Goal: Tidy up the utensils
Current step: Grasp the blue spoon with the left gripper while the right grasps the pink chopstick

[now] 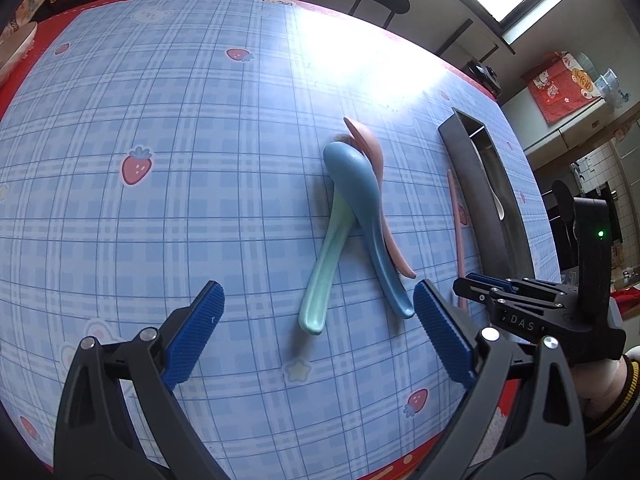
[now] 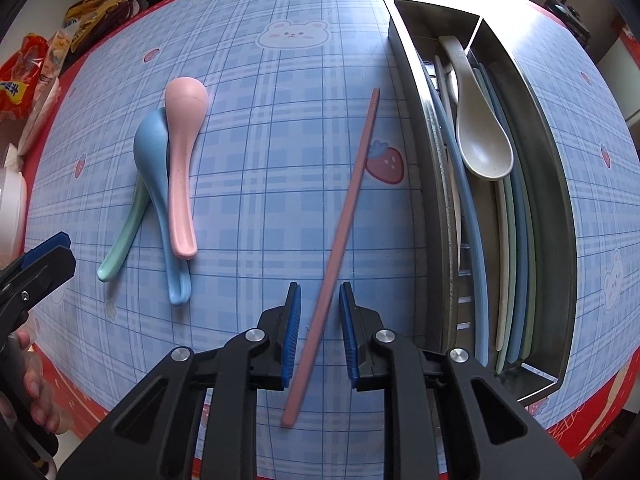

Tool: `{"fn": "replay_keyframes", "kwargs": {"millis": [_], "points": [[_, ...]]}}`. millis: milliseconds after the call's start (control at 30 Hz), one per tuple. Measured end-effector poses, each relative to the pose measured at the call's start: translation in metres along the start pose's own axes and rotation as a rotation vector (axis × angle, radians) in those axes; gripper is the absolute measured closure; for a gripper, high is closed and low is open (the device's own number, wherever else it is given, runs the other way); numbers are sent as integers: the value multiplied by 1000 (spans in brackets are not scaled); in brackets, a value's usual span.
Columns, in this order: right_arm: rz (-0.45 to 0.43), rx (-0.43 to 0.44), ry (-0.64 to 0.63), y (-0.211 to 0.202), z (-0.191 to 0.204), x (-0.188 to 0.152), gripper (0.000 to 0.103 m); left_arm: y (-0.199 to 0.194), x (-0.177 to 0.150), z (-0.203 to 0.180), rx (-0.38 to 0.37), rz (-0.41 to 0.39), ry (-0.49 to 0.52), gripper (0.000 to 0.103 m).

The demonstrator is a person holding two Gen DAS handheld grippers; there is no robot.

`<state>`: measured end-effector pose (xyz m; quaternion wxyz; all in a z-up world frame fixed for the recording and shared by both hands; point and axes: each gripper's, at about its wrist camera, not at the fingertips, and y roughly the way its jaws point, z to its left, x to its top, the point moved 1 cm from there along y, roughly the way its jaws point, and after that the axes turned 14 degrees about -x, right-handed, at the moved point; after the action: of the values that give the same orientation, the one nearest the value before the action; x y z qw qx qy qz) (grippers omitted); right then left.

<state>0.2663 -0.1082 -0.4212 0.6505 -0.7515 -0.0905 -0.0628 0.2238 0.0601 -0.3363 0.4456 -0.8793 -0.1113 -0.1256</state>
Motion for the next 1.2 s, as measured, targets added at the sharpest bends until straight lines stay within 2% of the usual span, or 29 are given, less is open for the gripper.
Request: {"fn": "replay_keyframes", "kwargs": {"millis": [67,167,267,333,433,700,1200], "points": [[-5,11,6,-1,-3,0,83,4,5,-2,1,12,-9,31],[-15,27,7,0,-8,1,83,12,11,-6,3,24,-29,47],[-24,47,11,2,-19,-2,83,23,15,-14,-64,38,-50,66],[-29,61,15,2,-25,-6,83,33,16,-20,-90,48,-58,70],[-36,81,20,2,-31,-10,83,49,19,-25,-69,62,-68,80],[-55,115,7,1,-35,-14,84,74,26,-27,-7,57,-86,82],[-73,127,-30,1,-30,-13,84,94,40,-33,-7,41,-42,82]]}}
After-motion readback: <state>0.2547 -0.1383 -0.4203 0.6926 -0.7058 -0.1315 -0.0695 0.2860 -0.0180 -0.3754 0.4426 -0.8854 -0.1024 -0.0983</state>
